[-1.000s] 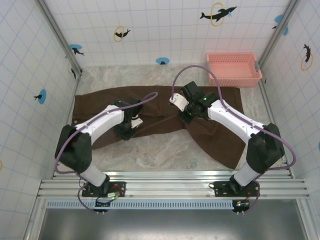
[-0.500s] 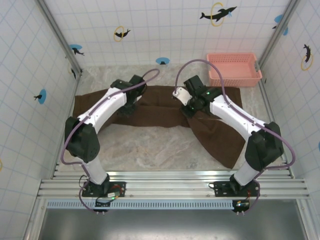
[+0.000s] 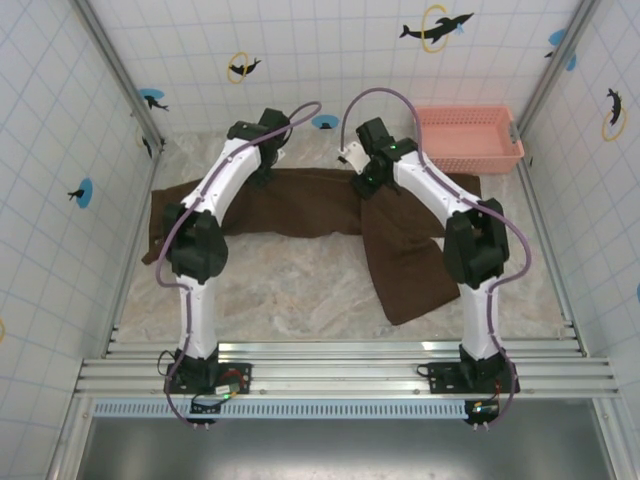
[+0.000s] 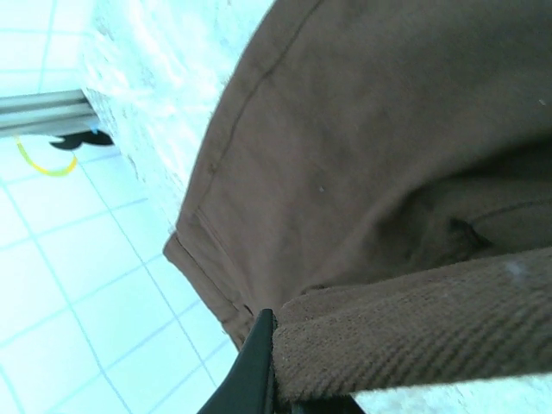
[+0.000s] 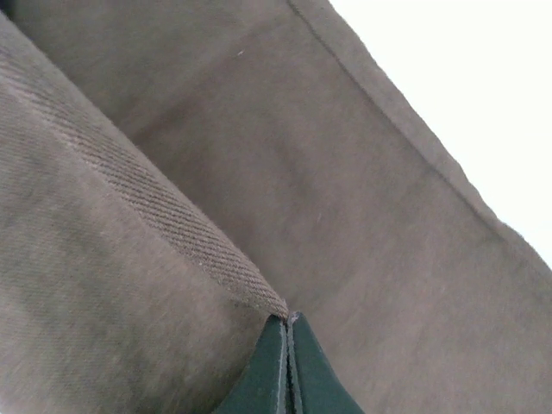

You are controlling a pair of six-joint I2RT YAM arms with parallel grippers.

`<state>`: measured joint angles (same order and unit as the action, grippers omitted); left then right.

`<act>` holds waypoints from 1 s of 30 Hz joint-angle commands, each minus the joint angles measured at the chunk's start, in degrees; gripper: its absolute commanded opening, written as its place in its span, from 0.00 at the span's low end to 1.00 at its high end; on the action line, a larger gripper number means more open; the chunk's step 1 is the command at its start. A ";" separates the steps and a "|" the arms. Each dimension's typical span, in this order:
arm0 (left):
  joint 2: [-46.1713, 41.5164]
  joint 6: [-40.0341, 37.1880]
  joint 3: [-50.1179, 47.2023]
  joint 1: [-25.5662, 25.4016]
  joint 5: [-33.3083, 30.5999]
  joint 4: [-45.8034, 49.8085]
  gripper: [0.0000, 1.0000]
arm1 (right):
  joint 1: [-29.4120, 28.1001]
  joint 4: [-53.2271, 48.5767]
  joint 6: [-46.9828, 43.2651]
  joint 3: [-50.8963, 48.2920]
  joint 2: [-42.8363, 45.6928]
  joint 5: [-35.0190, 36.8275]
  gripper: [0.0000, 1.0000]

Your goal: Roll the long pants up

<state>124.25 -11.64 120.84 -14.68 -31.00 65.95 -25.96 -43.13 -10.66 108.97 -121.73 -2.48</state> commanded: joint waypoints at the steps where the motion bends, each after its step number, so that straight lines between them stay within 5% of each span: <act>1: 5.04 -5.03 6.43 2.24 -2.76 -0.39 0.00 | 1.89 -4.28 -0.83 8.07 -6.04 2.50 0.00; 12: 20.31 -13.40 14.83 5.80 -3.40 -8.54 0.00 | 3.44 -8.59 1.26 35.19 -25.53 3.16 0.02; 14: 21.61 -16.86 13.93 5.76 -4.99 -12.68 0.17 | 3.58 -8.43 1.82 37.57 -27.50 3.35 0.15; 16: 22.92 -16.88 14.60 6.12 -6.81 -15.06 0.66 | 3.71 -7.87 3.24 38.75 -28.30 5.92 0.44; 18: 23.30 -14.99 15.30 6.22 -8.56 -16.36 0.84 | 4.12 -7.46 3.76 38.47 -27.50 7.61 0.58; 23: 20.63 -11.85 16.13 6.24 -9.22 -16.98 0.97 | 5.06 -6.51 2.36 27.86 -16.86 11.11 0.66; 30: 8.22 -5.73 6.95 8.09 -11.73 -16.32 0.97 | 0.40 1.88 8.34 -10.63 12.38 8.10 0.69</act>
<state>140.86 -21.54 130.72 -8.10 -39.99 49.28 -21.89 -45.12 -6.26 105.89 -120.33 7.03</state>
